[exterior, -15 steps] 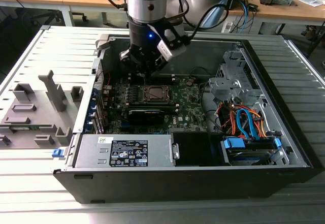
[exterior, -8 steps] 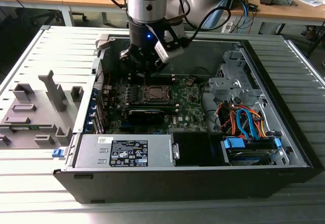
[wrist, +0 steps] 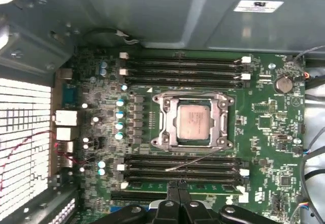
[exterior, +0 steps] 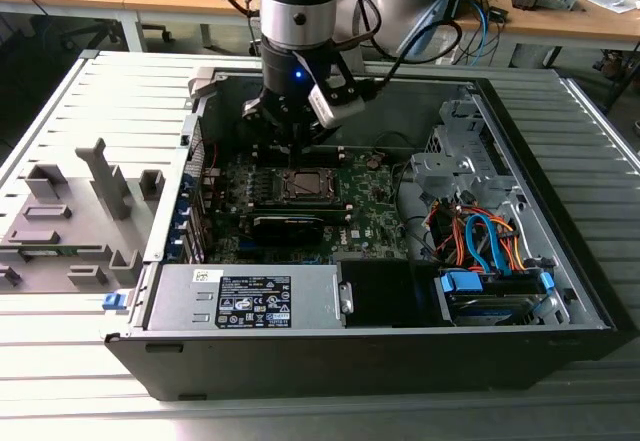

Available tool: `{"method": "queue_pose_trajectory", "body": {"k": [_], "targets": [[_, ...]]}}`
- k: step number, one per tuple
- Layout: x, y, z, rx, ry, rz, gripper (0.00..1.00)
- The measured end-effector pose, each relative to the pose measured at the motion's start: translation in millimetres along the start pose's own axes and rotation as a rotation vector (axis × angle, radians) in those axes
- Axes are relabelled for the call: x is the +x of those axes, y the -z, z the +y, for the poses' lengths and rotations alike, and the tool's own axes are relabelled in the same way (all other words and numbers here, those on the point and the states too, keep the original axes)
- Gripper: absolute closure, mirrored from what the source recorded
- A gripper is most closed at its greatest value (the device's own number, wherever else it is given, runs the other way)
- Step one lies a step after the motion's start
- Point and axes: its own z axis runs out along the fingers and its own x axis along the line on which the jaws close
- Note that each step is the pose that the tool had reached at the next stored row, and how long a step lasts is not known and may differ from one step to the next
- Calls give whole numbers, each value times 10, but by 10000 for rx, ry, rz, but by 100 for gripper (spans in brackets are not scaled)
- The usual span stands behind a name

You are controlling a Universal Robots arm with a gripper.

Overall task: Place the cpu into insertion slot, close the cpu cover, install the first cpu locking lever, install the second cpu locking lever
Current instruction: 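Install the second cpu locking lever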

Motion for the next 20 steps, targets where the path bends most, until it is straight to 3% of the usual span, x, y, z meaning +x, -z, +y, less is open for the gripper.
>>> {"method": "queue_pose_trajectory", "body": {"k": [7,8,11,15,20], "targets": [[-349,-146,-9,-2,2,24,89],[-368,-164,-9,-2,2,24,89],[-385,-228,-8,-18,-1,23,89],[-386,-288,-6,-216,-2,17,89],[-357,-414,-3,-224,-3,16,89]]}}
